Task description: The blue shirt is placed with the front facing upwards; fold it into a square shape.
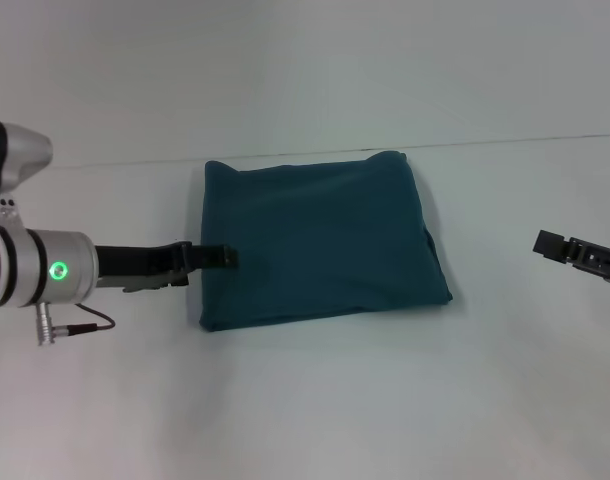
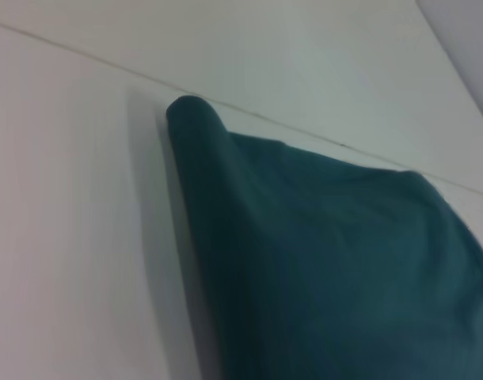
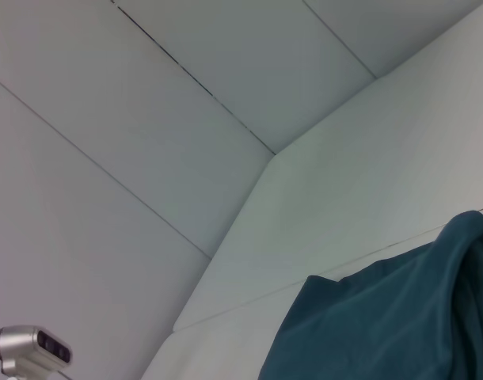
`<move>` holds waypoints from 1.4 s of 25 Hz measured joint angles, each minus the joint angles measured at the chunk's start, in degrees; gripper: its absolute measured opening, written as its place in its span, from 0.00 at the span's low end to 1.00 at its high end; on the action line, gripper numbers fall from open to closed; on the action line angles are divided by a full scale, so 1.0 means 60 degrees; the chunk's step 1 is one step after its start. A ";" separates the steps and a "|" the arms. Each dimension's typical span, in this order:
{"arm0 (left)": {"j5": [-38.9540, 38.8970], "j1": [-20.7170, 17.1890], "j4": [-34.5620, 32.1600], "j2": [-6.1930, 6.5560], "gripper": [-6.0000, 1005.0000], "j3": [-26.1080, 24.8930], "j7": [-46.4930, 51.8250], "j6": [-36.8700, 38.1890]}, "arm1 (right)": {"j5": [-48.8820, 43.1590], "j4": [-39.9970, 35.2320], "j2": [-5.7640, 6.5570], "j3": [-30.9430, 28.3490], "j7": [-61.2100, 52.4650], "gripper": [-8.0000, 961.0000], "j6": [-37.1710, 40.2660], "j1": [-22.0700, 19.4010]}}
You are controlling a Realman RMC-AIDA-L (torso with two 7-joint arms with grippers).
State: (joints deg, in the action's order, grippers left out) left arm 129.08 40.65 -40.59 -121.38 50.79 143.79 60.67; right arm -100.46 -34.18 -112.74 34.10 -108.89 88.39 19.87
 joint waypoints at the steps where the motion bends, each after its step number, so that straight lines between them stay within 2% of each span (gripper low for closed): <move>1: 0.0016 0.0052 0.0114 0.0021 0.92 0.0074 0.0000 -0.0079 | 0.0000 0.0000 -0.0001 0.0000 0.0000 0.63 -0.0003 0.0003; 5: 0.0172 0.0290 0.0566 0.0069 0.92 0.0230 -0.0027 -0.0451 | 0.0000 0.0000 -0.0003 0.0000 0.0000 0.63 -0.0008 0.0017; 21: 0.0255 0.1014 0.1720 0.0046 0.92 0.0575 -0.0070 -0.1410 | 0.0000 0.0043 -0.0004 0.0000 0.0000 0.63 -0.0071 0.0008; 30: 0.0252 0.1328 0.1911 -0.0019 0.92 0.0749 0.0002 -0.1456 | 0.0000 0.0140 0.0003 0.0000 -0.0001 0.63 -0.0150 0.0052; 35: 0.0259 0.1473 0.1926 -0.0005 0.79 0.0932 0.0158 -0.1479 | 0.0000 0.0145 -0.0003 -0.0001 -0.0007 0.63 -0.0157 0.0101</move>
State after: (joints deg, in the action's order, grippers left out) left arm 130.64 49.49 -29.03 -121.41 56.38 144.74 51.80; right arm -100.46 -33.31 -112.76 34.10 -108.93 87.45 20.47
